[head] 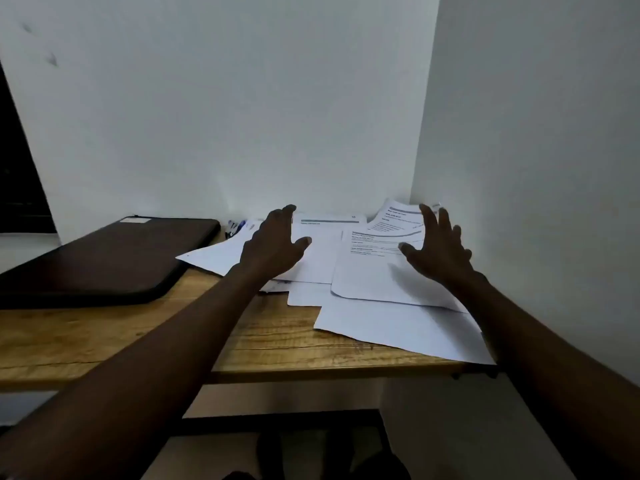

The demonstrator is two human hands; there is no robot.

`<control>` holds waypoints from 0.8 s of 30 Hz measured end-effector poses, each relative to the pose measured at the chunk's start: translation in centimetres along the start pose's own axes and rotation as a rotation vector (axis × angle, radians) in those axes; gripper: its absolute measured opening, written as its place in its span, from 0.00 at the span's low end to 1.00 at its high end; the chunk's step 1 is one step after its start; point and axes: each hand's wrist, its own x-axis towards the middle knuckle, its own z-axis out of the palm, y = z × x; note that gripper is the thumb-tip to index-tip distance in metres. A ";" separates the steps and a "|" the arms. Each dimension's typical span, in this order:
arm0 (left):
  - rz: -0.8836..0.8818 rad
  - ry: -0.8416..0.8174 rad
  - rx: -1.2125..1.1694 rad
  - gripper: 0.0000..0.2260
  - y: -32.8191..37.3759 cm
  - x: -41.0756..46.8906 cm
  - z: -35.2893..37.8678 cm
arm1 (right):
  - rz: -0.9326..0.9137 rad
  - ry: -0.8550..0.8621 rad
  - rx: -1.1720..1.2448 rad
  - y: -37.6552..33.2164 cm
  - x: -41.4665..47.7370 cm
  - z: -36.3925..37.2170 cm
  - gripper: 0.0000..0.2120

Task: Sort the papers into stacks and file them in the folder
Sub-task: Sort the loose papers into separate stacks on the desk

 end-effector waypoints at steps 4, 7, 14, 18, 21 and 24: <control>-0.066 -0.026 -0.130 0.30 0.6 2.2 2.4 | 0.071 -0.113 -0.084 1.8 1.8 1.7 0.43; -0.124 -0.025 -0.240 0.28 1.5 3.9 4.3 | 0.034 -0.186 -0.043 3.4 3.7 2.6 0.45; -0.285 -0.157 -0.657 0.34 3.0 7.0 7.0 | 0.015 -0.237 0.013 3.6 6.2 5.0 0.41; -0.457 -0.166 -0.959 0.26 2.1 8.2 7.6 | -0.010 -0.181 0.103 2.9 7.0 6.5 0.40; -0.550 -0.114 -1.068 0.26 1.0 8.1 7.6 | -0.025 -0.108 0.220 2.6 6.9 6.1 0.36; -0.559 -0.110 -1.033 0.25 0.6 7.6 8.0 | -0.004 -0.084 0.263 3.0 7.2 5.5 0.28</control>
